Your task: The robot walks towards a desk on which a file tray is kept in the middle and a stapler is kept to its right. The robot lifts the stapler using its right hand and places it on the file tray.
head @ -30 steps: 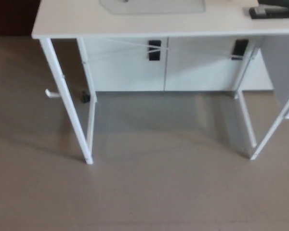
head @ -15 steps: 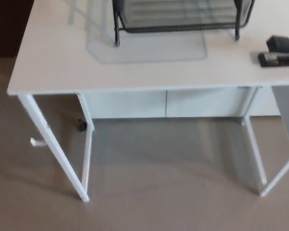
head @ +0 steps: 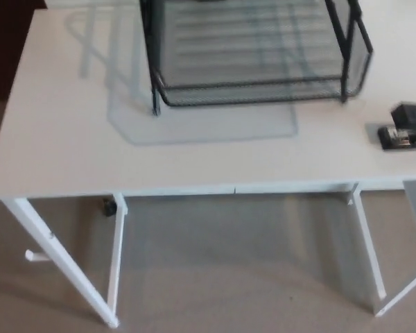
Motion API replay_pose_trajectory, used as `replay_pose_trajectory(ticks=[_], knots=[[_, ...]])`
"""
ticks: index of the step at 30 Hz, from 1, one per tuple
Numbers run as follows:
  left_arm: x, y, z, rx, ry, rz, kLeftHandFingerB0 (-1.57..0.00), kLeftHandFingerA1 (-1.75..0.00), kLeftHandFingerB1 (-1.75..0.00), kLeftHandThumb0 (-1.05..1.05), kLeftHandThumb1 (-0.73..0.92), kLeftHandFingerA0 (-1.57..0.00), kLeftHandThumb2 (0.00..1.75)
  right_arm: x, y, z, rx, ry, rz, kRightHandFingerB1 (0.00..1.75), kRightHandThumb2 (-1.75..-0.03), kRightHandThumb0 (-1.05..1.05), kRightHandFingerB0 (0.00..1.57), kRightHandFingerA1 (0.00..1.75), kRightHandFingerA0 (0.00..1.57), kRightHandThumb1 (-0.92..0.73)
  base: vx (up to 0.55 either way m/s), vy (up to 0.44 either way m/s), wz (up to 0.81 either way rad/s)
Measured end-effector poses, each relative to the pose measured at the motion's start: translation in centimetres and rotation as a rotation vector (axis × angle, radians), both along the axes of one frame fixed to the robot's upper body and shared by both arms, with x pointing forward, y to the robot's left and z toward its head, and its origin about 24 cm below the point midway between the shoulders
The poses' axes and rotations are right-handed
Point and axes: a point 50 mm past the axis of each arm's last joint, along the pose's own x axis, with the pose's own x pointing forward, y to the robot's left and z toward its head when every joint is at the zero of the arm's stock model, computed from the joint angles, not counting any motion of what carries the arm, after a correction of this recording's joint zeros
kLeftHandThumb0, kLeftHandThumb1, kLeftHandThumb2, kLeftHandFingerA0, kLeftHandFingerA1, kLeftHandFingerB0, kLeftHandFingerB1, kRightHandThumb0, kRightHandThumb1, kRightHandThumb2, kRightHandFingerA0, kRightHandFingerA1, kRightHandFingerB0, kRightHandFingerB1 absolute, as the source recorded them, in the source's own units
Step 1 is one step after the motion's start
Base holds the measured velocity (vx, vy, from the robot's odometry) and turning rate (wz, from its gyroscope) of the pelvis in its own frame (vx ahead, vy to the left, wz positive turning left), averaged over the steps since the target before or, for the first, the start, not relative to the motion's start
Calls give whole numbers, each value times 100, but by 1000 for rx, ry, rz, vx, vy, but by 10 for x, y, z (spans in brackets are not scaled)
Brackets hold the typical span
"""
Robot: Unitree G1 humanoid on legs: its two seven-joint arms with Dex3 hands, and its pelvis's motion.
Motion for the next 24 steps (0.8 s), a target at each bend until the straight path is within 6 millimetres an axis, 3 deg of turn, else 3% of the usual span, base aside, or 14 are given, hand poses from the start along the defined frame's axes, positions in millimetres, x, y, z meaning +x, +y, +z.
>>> replay_pose_trajectory(ticks=[1,2,3,4,11,13,14,16,17,18,19,21,23,24], knots=[[1,0,0,1,-2,-1,-56,-86,-84,-72,41,-52,110,2,-1,1,-4,-5,2,22,-63,-67,9,44,10,-64,279,80,6],[2,0,1,3,-4,-1,-50,-85,-82,-75,42,-47,111,3,-1,1,-4,-9,1,26,-88,-73,7,45,3,-49,275,74,4],[2,0,1,3,-5,-1,-50,-85,-82,-75,42,-47,111,3,-1,1,-4,-9,1,26,-88,-73,7,45,3,-49,125,52,8],[0,0,0,4,0,0,-55,-101,-94,-68,50,-48,98,3,-1,1,-7,-7,2,27,-85,-70,5,46,4,-47,109,27,9],[-7,1,-2,7,23,2,-51,-98,-90,-71,51,-45,98,1,-3,0,-8,-6,-10,23,-88,-73,6,34,0,-49,67,-97,7],[-8,-1,-3,1,27,4,-51,-98,-90,-70,52,-45,97,3,-1,-2,-1,-1,-7,25,-88,-71,3,37,1,-48,73,-317,5],[-8,-2,-4,-1,29,4,-56,-86,-84,-70,45,-50,110,4,-3,1,-13,-4,-8,25,-86,-72,7,45,5,-48,66,-277,1],[-9,-1,-4,-1,31,8,-64,-90,-88,-72,44,-55,110,5,-4,2,-21,-4,-6,26,-85,-69,6,47,4,-47,44,-125,-3],[-9,-1,-4,-1,31,8,-56,-98,-91,-71,52,-46,97,5,-4,2,-22,-3,-6,23,-90,-73,7,43,0,-48,0,0,0],[-9,-1,-4,-1,31,7,-56,-97,-90,-70,52,-46,97,5,-4,2,-22,-1,-6,22,-87,-75,5,40,2,-49,0,0,0],[-9,-1,-4,-1,31,7,-54,-81,-82,-71,44,-43,112,5,-4,2,-23,0,-7,23,-86,-68,4,48,6,-48,0,0,0],[-8,-1,-4,-1,31,5,-47,-80,-78,-68,42,-43,110,6,-3,2,-23,0,-4,24,-88,-72,7,45,4,-49,0,0,0],[-8,-1,-4,-1,29,6,-53,-82,-81,-74,42,-46,109,8,-2,3,-29,1,11,24,-87,-71,6,44,4,-49,20,43,-4],[-8,-1,-4,-1,29,6,-56,-95,-88,-67,52,-47,97,9,-2,3,-32,2,15,27,-90,-69,1,50,8,-49,53,122,-2]])
